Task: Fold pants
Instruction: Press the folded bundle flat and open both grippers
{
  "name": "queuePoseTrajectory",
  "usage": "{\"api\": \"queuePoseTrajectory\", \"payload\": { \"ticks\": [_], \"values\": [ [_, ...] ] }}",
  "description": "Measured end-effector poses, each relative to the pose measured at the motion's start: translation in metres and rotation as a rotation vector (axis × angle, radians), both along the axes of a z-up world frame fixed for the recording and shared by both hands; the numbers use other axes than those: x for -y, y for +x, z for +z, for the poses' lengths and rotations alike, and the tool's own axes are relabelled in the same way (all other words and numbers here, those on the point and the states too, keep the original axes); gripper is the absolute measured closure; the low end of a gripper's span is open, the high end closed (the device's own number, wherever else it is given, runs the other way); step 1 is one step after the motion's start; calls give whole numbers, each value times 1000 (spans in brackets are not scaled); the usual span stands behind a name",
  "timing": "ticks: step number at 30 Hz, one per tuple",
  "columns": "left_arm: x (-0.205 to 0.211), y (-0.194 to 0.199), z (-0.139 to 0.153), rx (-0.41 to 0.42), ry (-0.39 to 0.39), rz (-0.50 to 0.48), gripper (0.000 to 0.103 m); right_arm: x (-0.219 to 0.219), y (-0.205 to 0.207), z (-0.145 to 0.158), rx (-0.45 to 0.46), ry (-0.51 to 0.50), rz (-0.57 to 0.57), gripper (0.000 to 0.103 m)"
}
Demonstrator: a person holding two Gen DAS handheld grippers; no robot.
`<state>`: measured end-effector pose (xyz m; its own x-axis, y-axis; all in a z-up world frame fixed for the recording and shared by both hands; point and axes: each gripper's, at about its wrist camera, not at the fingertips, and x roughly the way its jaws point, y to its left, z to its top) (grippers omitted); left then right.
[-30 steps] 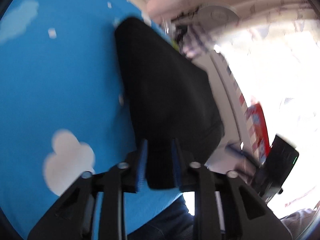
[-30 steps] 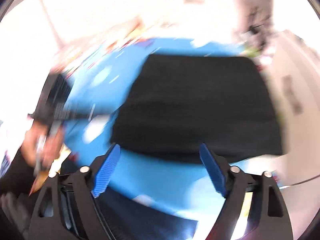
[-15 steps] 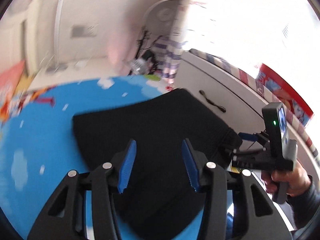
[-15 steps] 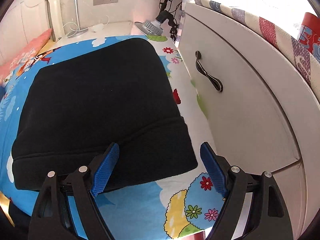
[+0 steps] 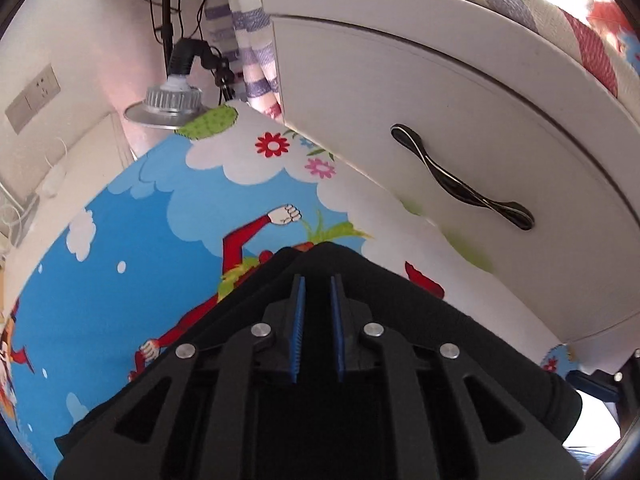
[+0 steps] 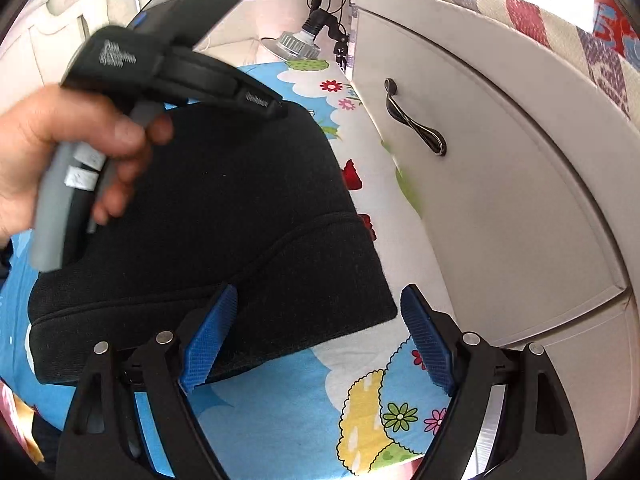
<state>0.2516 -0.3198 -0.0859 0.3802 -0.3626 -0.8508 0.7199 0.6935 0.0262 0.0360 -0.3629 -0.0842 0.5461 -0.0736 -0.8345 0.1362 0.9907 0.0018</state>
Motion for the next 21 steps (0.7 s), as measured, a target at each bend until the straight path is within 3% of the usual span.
{"api": "queuePoseTrajectory", "payload": {
  "ticks": [2,4,5,6,10,13,14,19,21],
  "values": [
    [-10,-4,10,1,-46,36,86,1,1,-1,0,10,3,23],
    [-30,-20,32,31,-111,71,68,0,0,1,5,10,4,23],
    [-39,-28,42,49,-140,98,45,0,-1,2,9,12,1,23],
    [-51,-39,53,73,-172,132,30,1,-1,2,11,18,-3,23],
    [-112,-86,82,86,-229,237,24,3,-12,13,41,32,-34,23],
    [-154,-125,87,86,-233,331,12,-2,-26,29,74,19,-44,22],
    [-165,-139,86,80,-228,353,4,-4,-31,34,87,14,-47,22],
    [-190,-200,78,117,-129,458,2,-21,-61,55,134,-25,-41,22],
    [-197,-219,75,110,-147,474,2,-26,-65,58,143,-29,-31,22]
  ]
}}
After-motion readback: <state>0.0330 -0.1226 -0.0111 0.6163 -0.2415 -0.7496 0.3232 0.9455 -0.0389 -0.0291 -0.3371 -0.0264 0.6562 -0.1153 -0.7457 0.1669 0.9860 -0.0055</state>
